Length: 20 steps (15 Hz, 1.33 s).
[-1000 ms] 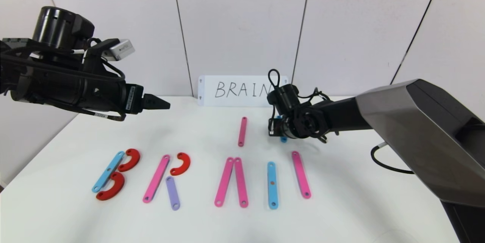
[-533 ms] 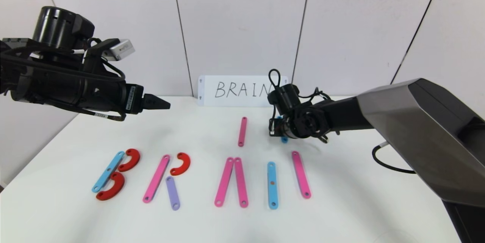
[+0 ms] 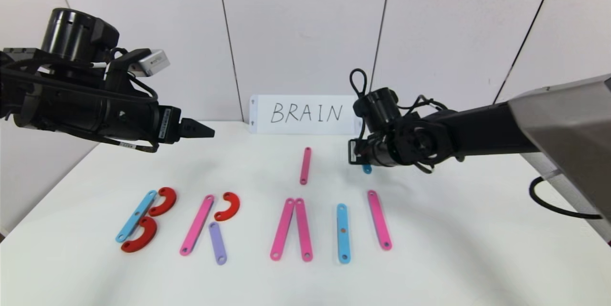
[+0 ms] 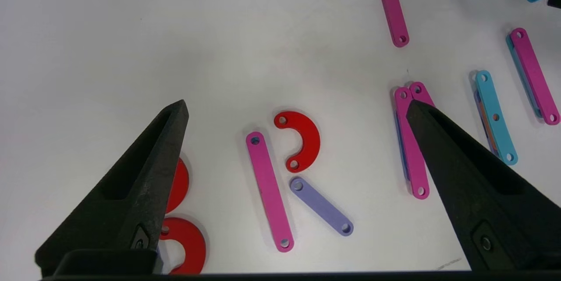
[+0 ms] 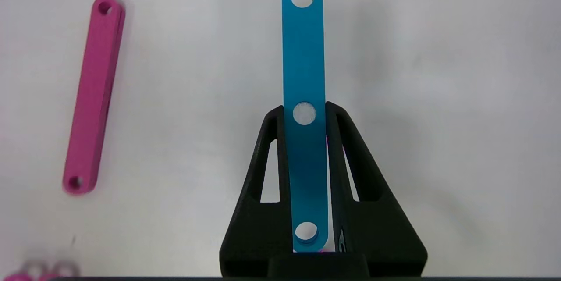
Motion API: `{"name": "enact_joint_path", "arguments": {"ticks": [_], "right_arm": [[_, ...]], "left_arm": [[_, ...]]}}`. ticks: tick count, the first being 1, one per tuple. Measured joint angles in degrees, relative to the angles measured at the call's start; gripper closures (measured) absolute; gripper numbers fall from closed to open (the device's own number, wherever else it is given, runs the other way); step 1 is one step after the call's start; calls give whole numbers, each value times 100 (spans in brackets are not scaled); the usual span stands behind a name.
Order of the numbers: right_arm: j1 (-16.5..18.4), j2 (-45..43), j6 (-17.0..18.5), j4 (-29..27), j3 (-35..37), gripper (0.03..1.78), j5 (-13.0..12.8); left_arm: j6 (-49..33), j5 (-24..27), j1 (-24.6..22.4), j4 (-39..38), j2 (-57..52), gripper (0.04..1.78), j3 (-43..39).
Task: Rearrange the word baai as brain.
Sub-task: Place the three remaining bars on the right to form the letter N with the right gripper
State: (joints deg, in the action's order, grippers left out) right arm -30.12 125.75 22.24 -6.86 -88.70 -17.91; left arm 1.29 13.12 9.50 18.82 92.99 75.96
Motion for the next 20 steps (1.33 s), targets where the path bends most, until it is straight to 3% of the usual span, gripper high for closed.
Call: {"name": "enact_joint_path", "arguments": {"ticks": [4, 7, 12, 20], "right_arm": [[111, -839, -529, 116, 1111, 154, 728], [295, -1348, -1161, 254, 1932, 154, 1287], [502, -1809, -1918, 1198, 3283, 154, 1587], [603, -1849, -1954, 1714, 4046, 154, 1760]], "left_arm": [[2, -2, 0, 5, 0, 8, 0], [7, 0, 0, 0, -2, 8, 0], [2, 0, 0, 5, -11, 8, -2], [5, 5, 0, 13, -40, 8, -2]]}}
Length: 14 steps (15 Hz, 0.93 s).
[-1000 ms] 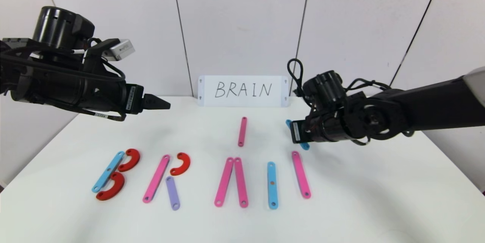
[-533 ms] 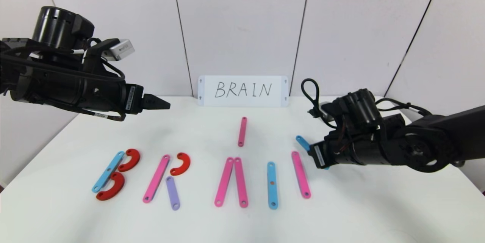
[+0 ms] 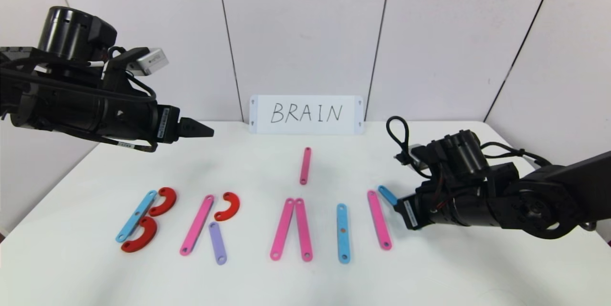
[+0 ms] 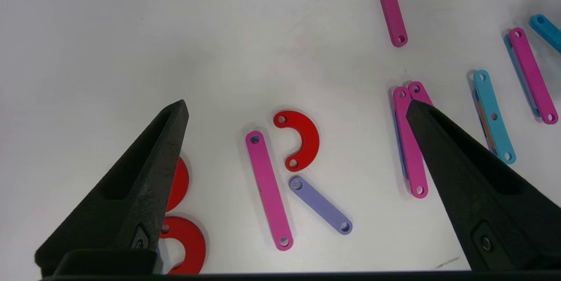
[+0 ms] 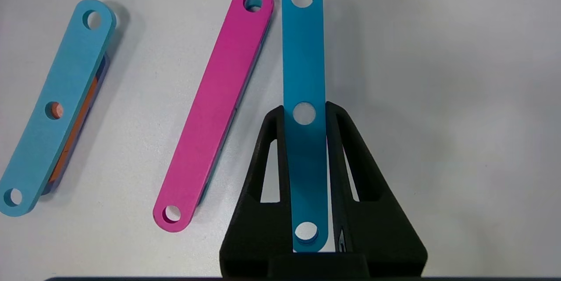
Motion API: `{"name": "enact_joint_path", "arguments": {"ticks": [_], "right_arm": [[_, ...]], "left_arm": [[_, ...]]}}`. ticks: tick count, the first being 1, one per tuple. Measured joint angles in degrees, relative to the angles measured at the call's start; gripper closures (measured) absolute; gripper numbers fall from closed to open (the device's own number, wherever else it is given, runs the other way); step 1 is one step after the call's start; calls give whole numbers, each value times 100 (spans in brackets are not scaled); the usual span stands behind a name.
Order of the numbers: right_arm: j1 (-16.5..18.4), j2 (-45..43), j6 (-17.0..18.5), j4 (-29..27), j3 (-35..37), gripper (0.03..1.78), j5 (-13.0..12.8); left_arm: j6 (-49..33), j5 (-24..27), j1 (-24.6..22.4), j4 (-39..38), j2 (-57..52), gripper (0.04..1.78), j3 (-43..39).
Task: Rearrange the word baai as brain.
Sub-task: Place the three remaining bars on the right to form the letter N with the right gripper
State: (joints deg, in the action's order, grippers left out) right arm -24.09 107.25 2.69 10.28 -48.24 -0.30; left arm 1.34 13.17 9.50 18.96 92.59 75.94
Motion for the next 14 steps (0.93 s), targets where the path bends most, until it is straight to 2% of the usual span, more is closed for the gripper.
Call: {"name": "enact_joint_path", "arguments": {"ticks": [3, 10, 14], "right_arm": [[34, 74, -16, 2, 26, 154, 85], [66, 165, -59, 11, 48, 154, 82], [66, 210, -185, 260, 128, 154, 99]], "left_arm": [[0, -2, 0, -2, -9, 8, 0], [4, 0, 0, 0, -9, 8, 0], [0, -5, 1, 0, -11, 8, -9]]}}
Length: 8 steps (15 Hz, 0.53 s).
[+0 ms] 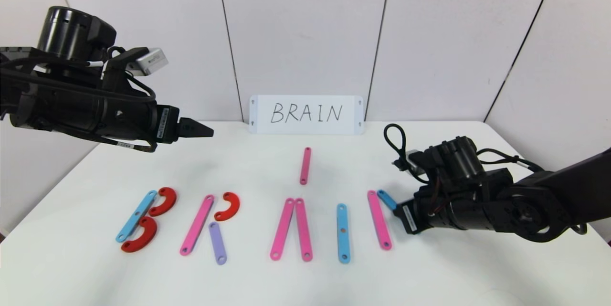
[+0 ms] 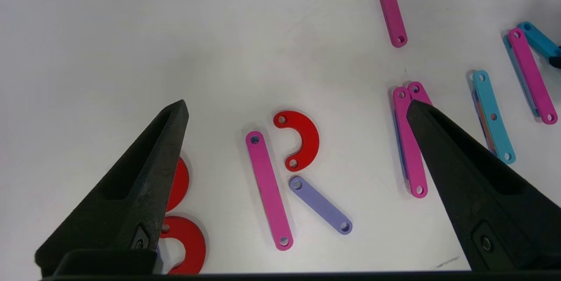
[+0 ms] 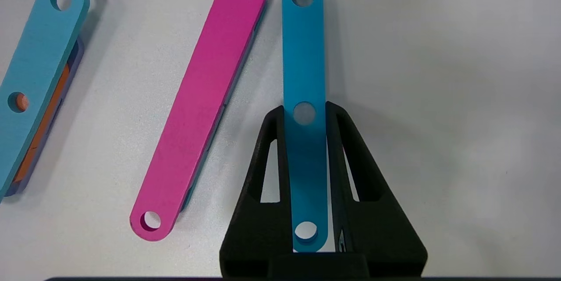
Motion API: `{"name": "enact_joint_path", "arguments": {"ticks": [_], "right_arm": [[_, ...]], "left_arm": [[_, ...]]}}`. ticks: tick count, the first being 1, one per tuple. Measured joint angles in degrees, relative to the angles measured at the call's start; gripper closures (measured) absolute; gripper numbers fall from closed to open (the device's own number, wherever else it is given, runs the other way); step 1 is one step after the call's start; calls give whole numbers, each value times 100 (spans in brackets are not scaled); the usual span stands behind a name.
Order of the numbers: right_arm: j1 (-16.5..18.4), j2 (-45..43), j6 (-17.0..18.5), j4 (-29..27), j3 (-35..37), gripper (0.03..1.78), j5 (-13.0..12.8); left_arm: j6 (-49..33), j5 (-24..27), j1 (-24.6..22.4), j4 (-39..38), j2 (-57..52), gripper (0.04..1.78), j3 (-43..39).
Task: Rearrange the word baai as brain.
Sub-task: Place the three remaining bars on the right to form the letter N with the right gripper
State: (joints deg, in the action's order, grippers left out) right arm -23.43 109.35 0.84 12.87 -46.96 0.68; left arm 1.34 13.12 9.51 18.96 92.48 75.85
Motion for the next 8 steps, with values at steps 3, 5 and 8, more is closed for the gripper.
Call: {"name": "enact_joint_path", "arguments": {"ticks": [3, 5, 8], "right_arm": [[15, 43, -62, 38, 27, 154, 9], [15, 43, -84, 29, 30, 154, 9], [39, 2, -185, 22, 94, 154, 9]], "left_arm": [[0, 5, 0, 0, 0, 8, -2], [2, 5, -1, 0, 0, 8, -2], [4, 5, 2, 2, 0, 8, -2]]}}
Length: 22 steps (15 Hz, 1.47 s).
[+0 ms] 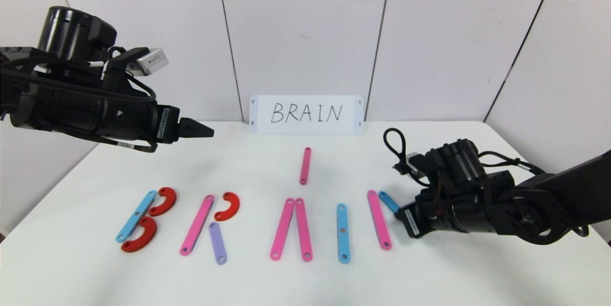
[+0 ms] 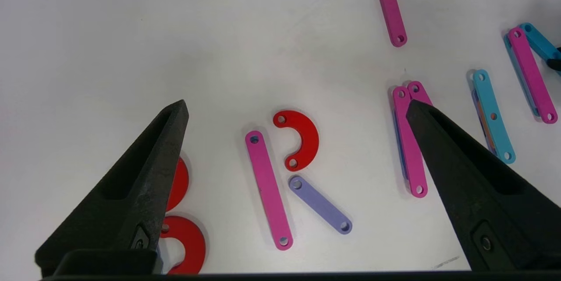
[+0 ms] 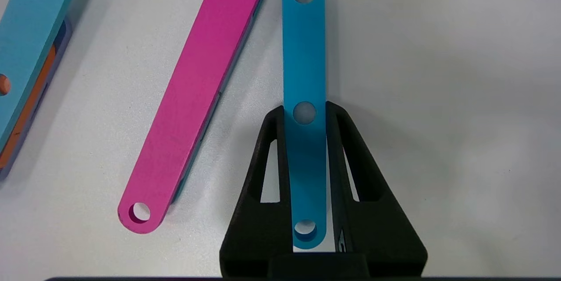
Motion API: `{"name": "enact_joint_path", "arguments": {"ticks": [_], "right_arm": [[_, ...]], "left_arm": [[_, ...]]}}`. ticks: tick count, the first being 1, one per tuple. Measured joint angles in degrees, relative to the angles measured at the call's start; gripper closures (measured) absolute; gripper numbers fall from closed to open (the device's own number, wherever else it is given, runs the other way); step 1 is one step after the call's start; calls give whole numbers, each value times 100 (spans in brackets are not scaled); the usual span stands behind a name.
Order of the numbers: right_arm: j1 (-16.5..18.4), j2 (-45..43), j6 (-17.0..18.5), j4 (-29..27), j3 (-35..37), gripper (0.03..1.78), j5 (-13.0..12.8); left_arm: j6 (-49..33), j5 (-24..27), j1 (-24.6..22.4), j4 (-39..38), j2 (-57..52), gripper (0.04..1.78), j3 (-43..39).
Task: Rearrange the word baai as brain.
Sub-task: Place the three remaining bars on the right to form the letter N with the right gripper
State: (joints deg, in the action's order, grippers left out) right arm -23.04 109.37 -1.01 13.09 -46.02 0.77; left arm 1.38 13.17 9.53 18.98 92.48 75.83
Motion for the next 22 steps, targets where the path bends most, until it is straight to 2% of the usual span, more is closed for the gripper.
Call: {"name": "enact_joint_path", "arguments": {"ticks": [17, 19, 22], "right_arm": [[48, -87, 0, 138, 104, 151, -15], [33, -74, -2, 168, 115, 142, -2], [2, -50, 0, 168, 88, 106, 0]], "left_arm": [[5, 4, 5, -2, -33, 8, -20], [2, 4, 5, -10, -34, 8, -24], [2, 4, 5, -7, -41, 8, -24]]}}
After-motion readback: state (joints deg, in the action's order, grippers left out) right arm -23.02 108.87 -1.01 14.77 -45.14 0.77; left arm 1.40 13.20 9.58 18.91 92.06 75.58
